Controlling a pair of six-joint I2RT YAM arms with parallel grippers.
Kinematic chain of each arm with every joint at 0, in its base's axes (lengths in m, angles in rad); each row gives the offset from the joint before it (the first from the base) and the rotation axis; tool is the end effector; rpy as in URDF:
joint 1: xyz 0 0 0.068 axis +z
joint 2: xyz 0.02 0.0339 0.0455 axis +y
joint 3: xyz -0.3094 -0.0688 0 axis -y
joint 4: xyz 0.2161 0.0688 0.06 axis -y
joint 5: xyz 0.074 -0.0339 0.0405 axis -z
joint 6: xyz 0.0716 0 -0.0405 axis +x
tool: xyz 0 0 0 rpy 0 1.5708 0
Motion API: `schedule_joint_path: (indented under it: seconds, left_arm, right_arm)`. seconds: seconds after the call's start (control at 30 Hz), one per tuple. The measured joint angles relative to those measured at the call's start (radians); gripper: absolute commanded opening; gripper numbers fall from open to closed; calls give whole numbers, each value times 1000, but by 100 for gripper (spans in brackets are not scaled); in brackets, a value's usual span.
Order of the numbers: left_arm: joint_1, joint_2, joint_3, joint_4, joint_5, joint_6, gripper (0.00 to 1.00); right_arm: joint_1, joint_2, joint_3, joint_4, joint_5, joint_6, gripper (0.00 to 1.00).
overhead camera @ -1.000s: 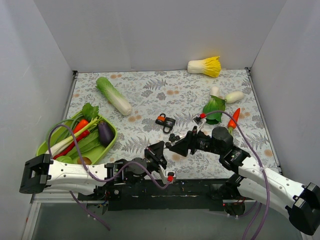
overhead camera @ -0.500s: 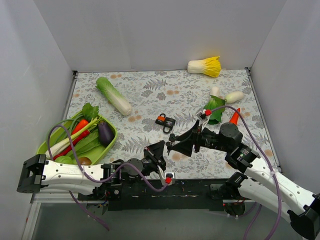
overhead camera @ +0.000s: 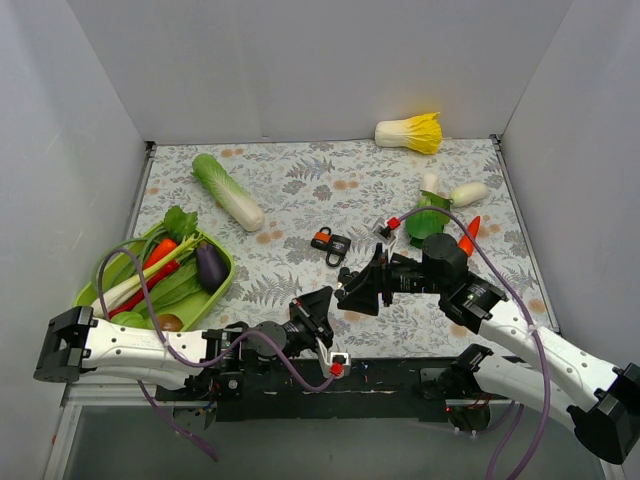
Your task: Unlock with the key
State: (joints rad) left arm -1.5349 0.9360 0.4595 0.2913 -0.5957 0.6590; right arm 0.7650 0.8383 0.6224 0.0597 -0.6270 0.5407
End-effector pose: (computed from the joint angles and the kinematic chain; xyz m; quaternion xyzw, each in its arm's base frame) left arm 0.0469 -0.1855 0.2923 0.5690 0.5024 -0.0544 0.6487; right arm 0.0917 0.1462 0.3353 -0.2801 0.6961 0.5617 0.3486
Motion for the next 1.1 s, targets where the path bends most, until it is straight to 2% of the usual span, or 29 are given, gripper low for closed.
schedule_joint_path:
  seconds: [0.2, 0.57, 0.7, 0.83, 0.9, 1.03, 1.1]
  left_arm:
    - [-15, 13, 15, 0, 0, 11, 0]
    - [-22, 21, 19, 24, -11, 37, 0]
    - [-25, 20, 19, 44, -19, 48, 0]
    - [-25, 20, 18, 52, -20, 59, 0]
    - [-25, 20, 13, 54, -23, 63, 0]
    - [-25, 20, 3, 68, -30, 71, 0]
    - [-25, 19, -5, 84, -30, 74, 5]
  right_arm:
    - [0, 15, 4, -5, -35, -10, 74]
    - [-5, 53, 18, 13, -110, 20, 44]
    - [-10, 54, 2, 83, -127, 73, 38]
    - [-14, 66, -43, 170, -136, 137, 27]
    - [-18, 77, -52, 201, -140, 166, 21]
    - [-21, 89, -70, 253, -141, 207, 1]
    - [-25, 89, -80, 277, -145, 225, 1]
